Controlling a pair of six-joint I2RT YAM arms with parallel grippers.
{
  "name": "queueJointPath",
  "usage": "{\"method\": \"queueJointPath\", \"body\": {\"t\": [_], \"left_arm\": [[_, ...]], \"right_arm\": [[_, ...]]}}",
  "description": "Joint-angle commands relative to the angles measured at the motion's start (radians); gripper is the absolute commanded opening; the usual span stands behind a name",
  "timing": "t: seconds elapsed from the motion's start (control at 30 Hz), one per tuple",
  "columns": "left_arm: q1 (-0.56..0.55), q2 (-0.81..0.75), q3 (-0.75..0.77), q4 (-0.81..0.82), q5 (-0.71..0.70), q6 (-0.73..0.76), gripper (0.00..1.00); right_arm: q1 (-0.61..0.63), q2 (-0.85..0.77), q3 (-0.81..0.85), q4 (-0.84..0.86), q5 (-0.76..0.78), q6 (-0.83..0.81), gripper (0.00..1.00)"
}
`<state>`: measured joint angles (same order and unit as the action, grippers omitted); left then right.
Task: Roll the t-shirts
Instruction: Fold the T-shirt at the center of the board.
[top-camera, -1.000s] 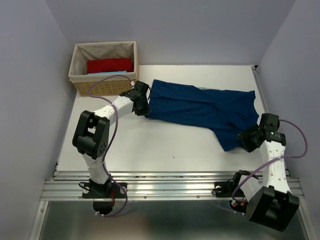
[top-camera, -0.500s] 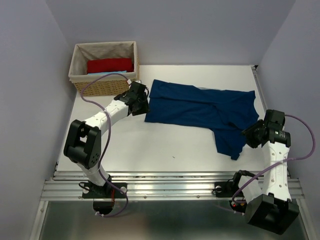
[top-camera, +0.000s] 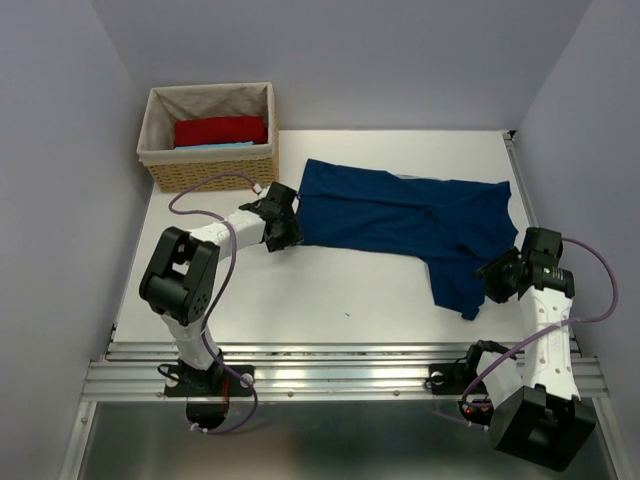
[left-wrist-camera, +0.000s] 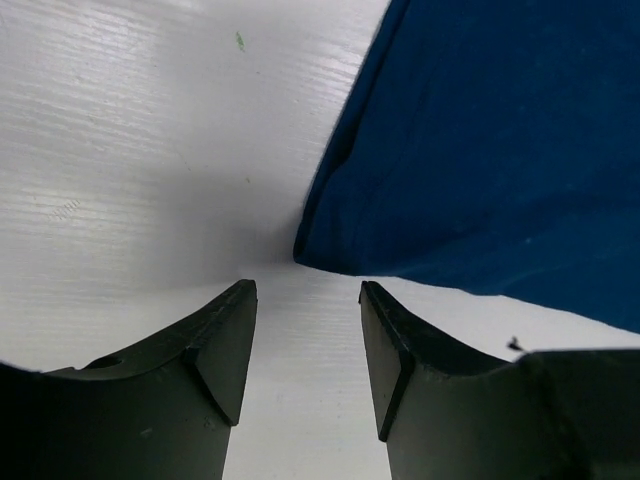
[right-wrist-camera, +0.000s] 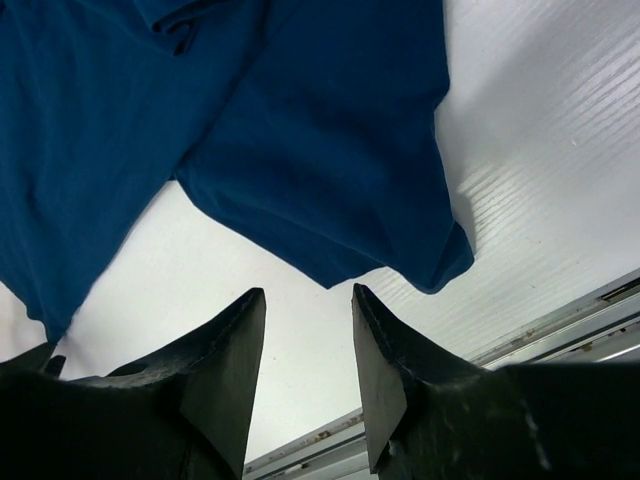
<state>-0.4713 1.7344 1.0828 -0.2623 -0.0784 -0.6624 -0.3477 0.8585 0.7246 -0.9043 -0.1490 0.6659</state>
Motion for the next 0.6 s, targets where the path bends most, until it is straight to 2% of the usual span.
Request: {"method": "queueJointPath", "body": {"t": [0.0,0.1,0.2,0.3,0.33,0.37,0.57], "left_arm": [[-0.007,0.014,-0.017,0.07,-0.032,-0.066,0.56],[-0.006,0.053,0.002,0.09,-0.05,-0.065,0.55],[-0.004,0.1,0.035,0.098,-0.058,-0.056,0.47],[-0.004,0.131,0.078,0.089,-0.055,-0.049,0.26],[-0.004,0.14,0.089,0.087,-0.051,-0.049,0.09],[-0.004,0.143,0.094,0.086,-0.046,-0.046,0.0],[0.002,0.11,0.106,0.064,-0.055,-0.049,0.0]], "right_arm": [[-0.008,-0.007,-0.017,0.05,-0.03,0.0,0.47],[-0.008,-0.007,-0.062,0.059,-0.049,0.023,0.51],[-0.008,-0.007,-0.111,0.064,-0.057,0.046,0.54],[-0.008,-0.007,-0.142,0.064,-0.046,0.063,0.55],[-0.008,-0.006,-0.158,0.062,-0.032,0.073,0.55],[-0.008,-0.006,-0.165,0.062,-0.026,0.08,0.55],[-0.008,-0.003,-0.227,0.1,0.012,0.127,0.55]]}}
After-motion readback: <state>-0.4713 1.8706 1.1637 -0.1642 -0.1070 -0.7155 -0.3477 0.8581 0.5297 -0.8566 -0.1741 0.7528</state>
